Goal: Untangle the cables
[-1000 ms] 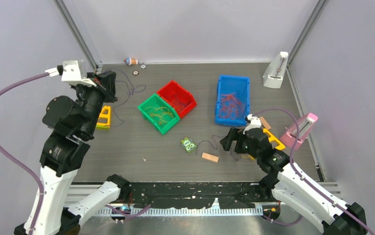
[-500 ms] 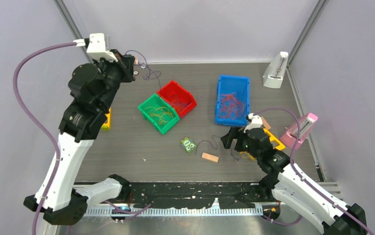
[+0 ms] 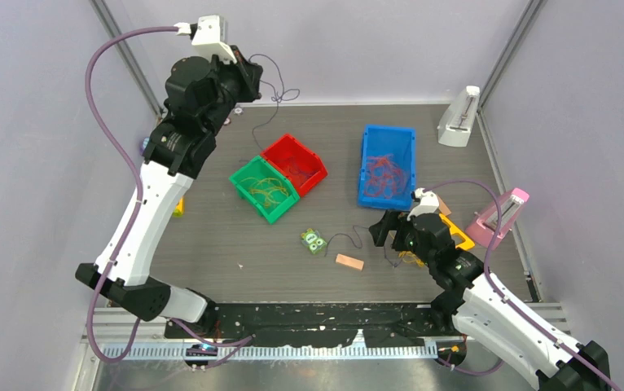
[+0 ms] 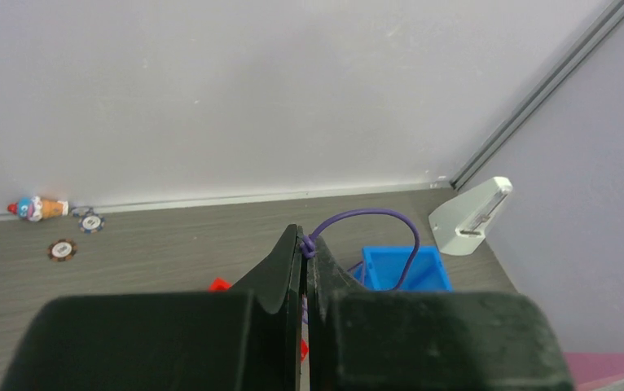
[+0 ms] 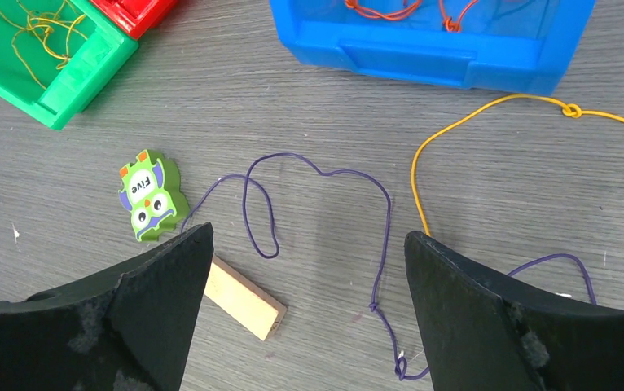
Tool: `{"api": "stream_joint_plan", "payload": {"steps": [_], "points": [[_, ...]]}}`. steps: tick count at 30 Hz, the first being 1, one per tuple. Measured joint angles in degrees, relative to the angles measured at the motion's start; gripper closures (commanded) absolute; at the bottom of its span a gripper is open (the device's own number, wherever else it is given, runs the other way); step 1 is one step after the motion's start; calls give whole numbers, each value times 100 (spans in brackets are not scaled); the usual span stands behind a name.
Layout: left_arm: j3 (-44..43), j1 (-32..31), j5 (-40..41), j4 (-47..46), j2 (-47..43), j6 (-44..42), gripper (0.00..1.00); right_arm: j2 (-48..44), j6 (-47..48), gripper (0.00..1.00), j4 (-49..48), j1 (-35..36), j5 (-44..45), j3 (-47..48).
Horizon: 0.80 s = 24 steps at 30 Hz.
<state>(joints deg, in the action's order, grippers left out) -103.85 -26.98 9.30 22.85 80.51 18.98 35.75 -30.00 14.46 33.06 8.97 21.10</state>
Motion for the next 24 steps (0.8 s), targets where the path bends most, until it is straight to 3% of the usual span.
{"api": "stream_joint_plan", "payload": {"steps": [8,13,19,24], "points": [[-761,28,90,-55,404,-9,100,83,39,8,-79,0,20,0],[-809,131,208,-219,682,-13,100,101,79,8,-81,0,20,0],[-560,214,256,-345,1239,11,100,98,96,8,-81,0,20,0],[166,264,437,-525,1460,39,100,98,98,8,-79,0,17,0]]}}
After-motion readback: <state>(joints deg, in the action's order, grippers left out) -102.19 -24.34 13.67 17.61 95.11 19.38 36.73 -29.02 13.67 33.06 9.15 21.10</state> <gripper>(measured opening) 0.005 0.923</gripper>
